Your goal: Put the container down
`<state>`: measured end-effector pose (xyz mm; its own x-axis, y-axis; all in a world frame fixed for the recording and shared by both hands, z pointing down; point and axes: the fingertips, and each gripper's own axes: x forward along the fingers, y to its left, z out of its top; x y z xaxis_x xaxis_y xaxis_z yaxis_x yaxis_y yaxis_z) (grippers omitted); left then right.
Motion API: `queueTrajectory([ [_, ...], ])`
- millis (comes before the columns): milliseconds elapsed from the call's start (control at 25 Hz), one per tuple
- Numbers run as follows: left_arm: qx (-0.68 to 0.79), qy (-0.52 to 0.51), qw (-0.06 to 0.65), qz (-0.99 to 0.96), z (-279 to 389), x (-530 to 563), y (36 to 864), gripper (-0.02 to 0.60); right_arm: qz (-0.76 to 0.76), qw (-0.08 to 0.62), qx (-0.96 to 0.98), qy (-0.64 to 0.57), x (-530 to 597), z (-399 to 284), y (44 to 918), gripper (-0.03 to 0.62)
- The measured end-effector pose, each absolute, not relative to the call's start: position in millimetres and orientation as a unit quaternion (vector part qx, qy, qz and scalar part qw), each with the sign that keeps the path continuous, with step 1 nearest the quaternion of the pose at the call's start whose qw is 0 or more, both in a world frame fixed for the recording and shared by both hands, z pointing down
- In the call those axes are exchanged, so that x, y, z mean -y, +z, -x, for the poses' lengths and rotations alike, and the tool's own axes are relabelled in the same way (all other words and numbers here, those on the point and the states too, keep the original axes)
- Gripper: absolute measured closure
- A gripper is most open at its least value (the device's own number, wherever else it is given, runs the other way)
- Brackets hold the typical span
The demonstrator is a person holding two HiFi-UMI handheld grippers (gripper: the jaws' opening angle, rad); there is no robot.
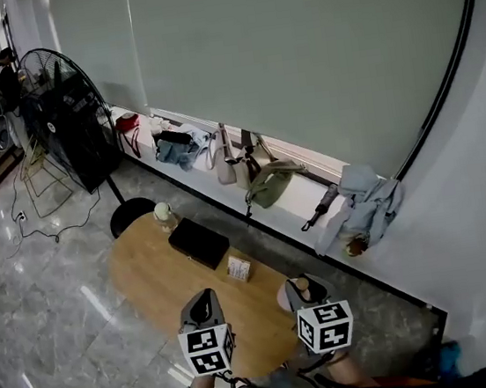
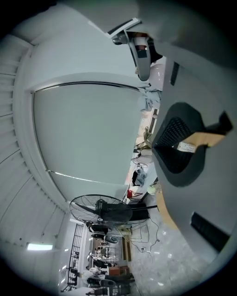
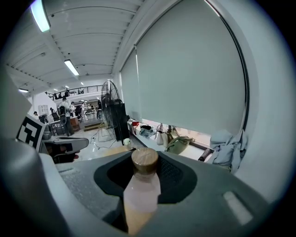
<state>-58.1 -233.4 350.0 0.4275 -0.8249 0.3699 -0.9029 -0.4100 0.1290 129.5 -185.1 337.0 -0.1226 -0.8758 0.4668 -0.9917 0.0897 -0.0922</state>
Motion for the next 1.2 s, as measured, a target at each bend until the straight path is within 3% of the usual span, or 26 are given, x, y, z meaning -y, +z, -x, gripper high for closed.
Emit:
queueTrajectory([
  [400,0.492,0.157,0.15,-0.843,15,249,393,0.588,-0.66,0.16,0.695,0.236,179,-167,382,0.457],
  [1200,0.477,0.242,0.217,-0.817,24,194,588,0.588,-0.629,0.188,0.684,0.32,152,-153,573,0.457],
])
